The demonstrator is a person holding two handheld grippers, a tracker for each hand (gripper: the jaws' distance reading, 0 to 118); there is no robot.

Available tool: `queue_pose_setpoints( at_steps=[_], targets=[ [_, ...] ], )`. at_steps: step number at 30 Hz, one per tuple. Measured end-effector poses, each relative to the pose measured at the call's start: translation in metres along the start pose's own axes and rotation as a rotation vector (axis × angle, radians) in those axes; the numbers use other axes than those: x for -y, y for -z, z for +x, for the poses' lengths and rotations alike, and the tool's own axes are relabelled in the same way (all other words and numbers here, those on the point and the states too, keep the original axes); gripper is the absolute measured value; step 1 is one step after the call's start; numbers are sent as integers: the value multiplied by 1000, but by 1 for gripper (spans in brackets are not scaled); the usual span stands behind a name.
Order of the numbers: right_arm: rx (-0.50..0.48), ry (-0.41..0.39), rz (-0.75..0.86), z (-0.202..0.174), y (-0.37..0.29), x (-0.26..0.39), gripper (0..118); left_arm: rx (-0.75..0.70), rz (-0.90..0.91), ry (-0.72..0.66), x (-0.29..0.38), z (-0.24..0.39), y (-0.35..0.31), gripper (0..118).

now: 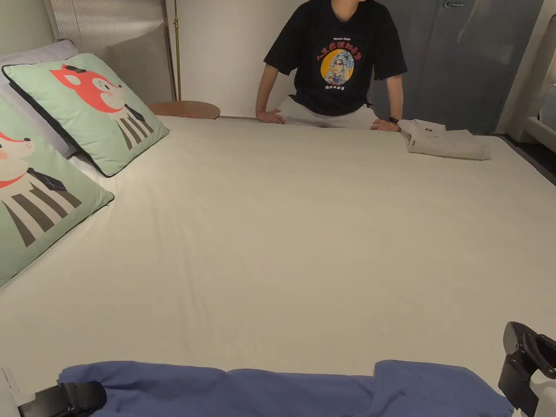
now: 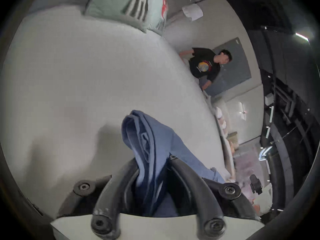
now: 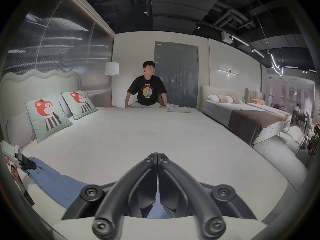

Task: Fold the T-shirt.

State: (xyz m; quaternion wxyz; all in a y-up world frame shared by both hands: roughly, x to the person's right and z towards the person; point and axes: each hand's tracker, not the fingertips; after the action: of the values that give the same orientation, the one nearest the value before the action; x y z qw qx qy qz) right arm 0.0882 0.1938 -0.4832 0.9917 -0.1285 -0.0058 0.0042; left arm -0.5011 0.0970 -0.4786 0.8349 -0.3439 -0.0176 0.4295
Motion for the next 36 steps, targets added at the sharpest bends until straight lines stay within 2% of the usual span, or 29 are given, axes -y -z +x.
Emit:
queue_pose_setpoints(
  at_steps=[2, 5, 11, 14, 15, 19, 20, 21, 22, 23, 24, 25, 26, 29, 30, 31, 32, 33, 34, 36],
  targets=[
    [-17, 15, -27, -1, 4, 4, 1, 19, 5, 61, 6, 18, -5, 7],
    [-38, 33, -38, -3, 6, 9, 1, 126, -28, 163, 22, 63, 3, 7],
    [-65, 50, -35, 3, 1, 7, 1, 226, -167, 333, 68, 153, 72, 7],
    [-57, 77, -26, 16, -5, 6, 1, 108, -263, 422, 104, 181, 118, 7],
    [-57, 93, -22, 23, -9, 4, 1, 20, -271, 476, 121, 187, 136, 7],
    [-34, 92, 6, 36, -18, -1, 1, -145, -259, 606, 163, 197, 164, 13],
    [-29, 95, 12, 40, -19, -2, 1, -97, -247, 595, 168, 199, 162, 22],
    [-25, 103, 17, 44, -21, -3, 1, -13, -242, 567, 166, 200, 154, 40],
    [-22, 111, 21, 47, -22, -3, 1, 34, -251, 538, 163, 202, 149, 62],
    [-18, 120, 25, 49, -23, -4, 1, 77, -256, 516, 161, 204, 140, 92],
    [-16, 127, 27, 51, -23, -3, 1, 101, -228, 508, 159, 206, 133, 109],
    [-15, 133, 28, 52, -23, -3, 1, 114, -133, 512, 157, 207, 121, 110],
    [-15, 140, 29, 53, -23, -2, 1, 127, -65, 526, 155, 208, 114, 109],
    [-27, 161, 25, 54, -24, 1, 1, 1, 110, 560, 154, 205, 102, 107],
    [-30, 164, 26, 54, -25, 2, 1, -41, 166, 570, 155, 201, 101, 98],
    [-33, 165, 26, 54, -25, 2, 1, -100, 205, 606, 159, 199, 105, 73],
    [-36, 167, 27, 53, -26, 3, 1, -181, 215, 657, 164, 197, 111, 19],
    [-41, 169, 27, 54, -26, 3, 1, -278, 208, 705, 169, 197, 119, 2],
    [-46, 173, 27, 54, -26, 3, 1, -341, 210, 744, 174, 195, 127, 0],
    [-45, 177, 31, 55, -27, 3, 1, -280, 159, 794, 187, 192, 137, 0]
  ],
)
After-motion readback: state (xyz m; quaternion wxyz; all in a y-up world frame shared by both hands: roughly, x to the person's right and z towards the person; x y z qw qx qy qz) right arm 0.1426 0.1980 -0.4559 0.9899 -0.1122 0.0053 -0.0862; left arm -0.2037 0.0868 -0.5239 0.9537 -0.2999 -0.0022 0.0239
